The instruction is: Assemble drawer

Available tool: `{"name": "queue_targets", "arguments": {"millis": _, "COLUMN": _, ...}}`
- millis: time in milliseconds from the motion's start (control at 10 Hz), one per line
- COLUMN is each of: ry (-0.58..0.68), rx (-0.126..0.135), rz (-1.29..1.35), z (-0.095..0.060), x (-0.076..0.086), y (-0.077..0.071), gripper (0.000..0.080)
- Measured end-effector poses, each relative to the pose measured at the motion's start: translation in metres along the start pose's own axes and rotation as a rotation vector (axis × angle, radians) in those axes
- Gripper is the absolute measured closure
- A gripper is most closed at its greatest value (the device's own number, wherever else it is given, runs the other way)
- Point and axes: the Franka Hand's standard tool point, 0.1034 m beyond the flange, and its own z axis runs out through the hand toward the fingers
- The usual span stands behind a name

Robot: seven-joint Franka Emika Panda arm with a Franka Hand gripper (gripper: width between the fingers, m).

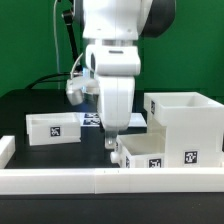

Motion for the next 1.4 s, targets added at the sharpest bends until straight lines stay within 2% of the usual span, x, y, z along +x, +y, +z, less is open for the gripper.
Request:
{"name": "queue_targets", "arguments": {"millis": 100, "ry": -0.004, "rx": -0.011, "rz": 0.001, "z": -0.004, "x": -0.003, "y": 0.013, "gripper": 0.0151}}
{"name": "queue_targets", "arguments": {"millis": 200, "ry": -0.003, "rx": -0.018, "rz": -0.004, "z": -0.005, "x": -0.004, "y": 0.018, "gripper": 0.0151}}
{"name": "queue_targets", "arguments": {"millis": 400, "ry": 0.058, "rx": 0.0, "rz": -0.019, "z": -0.004, "x": -0.014, "y": 0.023, "gripper": 0.0151}}
{"name": "queue_targets", "arguments": {"millis": 600, "ry": 0.14, "rx": 0.019, "rz": 0.002, "z": 0.008, "x": -0.022, "y": 0.013, "gripper": 0.0151}}
{"name": "queue_targets", "arguments": {"millis": 800, "ry": 0.145, "rx": 0.03, "rz": 0.002, "z": 0.015, "x": -0.014, "y": 0.01, "gripper": 0.0151}}
{"name": "queue_targets", "arguments": {"millis": 1100, "ry": 0.156, "rx": 0.032, "rz": -0.006, "z": 0.017, "x": -0.001, "y": 0.012, "gripper": 0.0151}}
{"name": "queue_targets", "arguments": {"millis": 1200, "ry": 0.175, "rx": 0.025, "rz": -0.062, "z": 0.017, "x": -0.003, "y": 0.013, "gripper": 0.0151}}
{"name": "queue_targets", "arguments": {"millis": 1300, "ry": 0.209, "rx": 0.019, "rz": -0.077, "z": 0.018, "x": -0.011, "y": 0.012, "gripper": 0.0151}}
{"name": "queue_targets", "arguments": {"millis": 1400, "ry": 0.21, "rx": 0.021, "rz": -0.061, "z": 0.018, "x": -0.015, "y": 0.011, "gripper": 0.0151}}
